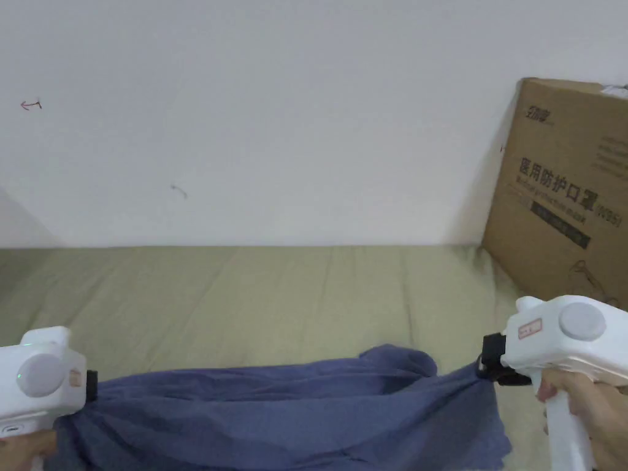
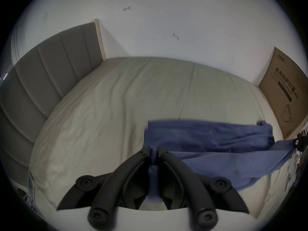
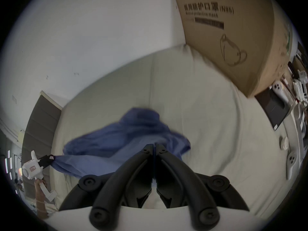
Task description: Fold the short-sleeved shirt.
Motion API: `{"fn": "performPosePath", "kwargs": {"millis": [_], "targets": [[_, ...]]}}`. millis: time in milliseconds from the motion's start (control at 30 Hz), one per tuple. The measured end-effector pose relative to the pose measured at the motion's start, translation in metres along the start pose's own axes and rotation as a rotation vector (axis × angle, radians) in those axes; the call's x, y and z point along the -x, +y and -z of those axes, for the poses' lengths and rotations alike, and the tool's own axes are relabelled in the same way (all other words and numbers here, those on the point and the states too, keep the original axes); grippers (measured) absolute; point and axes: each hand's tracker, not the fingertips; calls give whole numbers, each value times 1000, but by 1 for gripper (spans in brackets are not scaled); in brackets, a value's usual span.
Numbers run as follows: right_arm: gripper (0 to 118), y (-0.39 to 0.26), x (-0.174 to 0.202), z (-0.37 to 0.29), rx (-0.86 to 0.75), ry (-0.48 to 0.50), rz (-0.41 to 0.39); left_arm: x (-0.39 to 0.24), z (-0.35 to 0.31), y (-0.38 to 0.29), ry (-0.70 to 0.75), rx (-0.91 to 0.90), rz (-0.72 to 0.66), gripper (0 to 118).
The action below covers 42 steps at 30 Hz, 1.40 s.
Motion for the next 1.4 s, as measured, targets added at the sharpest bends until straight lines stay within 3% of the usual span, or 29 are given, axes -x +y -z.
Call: {"fn": "performPosePath", "kwargs": {"millis": [167,367,567,667,767,800,833,933,967,1000,1033,1067,1100,1233,1267,1300,1333,1367,1400], "targets": [[4,-52,-22,-37,-11,41,-63,33,-45,-44,-78,-2,-54,11],[4,-157,-41,-139,-17,63,-112,58,-131,-118,-121,-10,52,11],[4,-293,-70,-195,65,68,-71,83,-196,-220,-62,9,128,11],[4,-352,-81,-218,116,74,-18,103,-219,-261,-71,46,44,11],[4,-383,-87,-242,107,68,-36,121,-241,-294,-73,67,4,11],[4,-384,-88,-245,105,39,-93,126,-246,-303,-67,72,4,11],[4,-384,-89,-246,114,4,-102,130,-247,-310,-71,79,5,11],[5,-383,-95,-243,118,82,7,133,-245,-322,-97,127,7,11],[8,-384,-93,-243,107,59,-13,133,-246,-326,-98,115,-8,15],[33,-385,-89,-243,71,29,-28,132,-246,-326,-95,104,-35,41],[67,-383,-87,-243,58,-5,-58,132,-245,-324,-84,121,-38,75],[97,-380,-84,-241,74,-18,-83,140,-235,-324,-87,138,-46,93],[111,-375,-81,-239,85,-30,-103,142,-236,-321,-109,128,-52,93],[104,-345,-60,-242,21,-15,-161,134,-258,-291,-124,36,-39,93],[94,-337,-53,-240,5,-10,-182,132,-261,-283,-127,4,-41,93],[65,-328,-45,-239,-20,12,-202,128,-263,-274,-142,-16,-40,91],[37,-321,-36,-236,-38,46,-201,120,-271,-268,-157,-40,-43,84],[16,-314,-27,-231,-44,69,-192,116,-271,-261,-175,-52,-37,67],[13,-309,-18,-223,-58,94,-176,111,-267,-254,-197,-72,-28,31]]}}
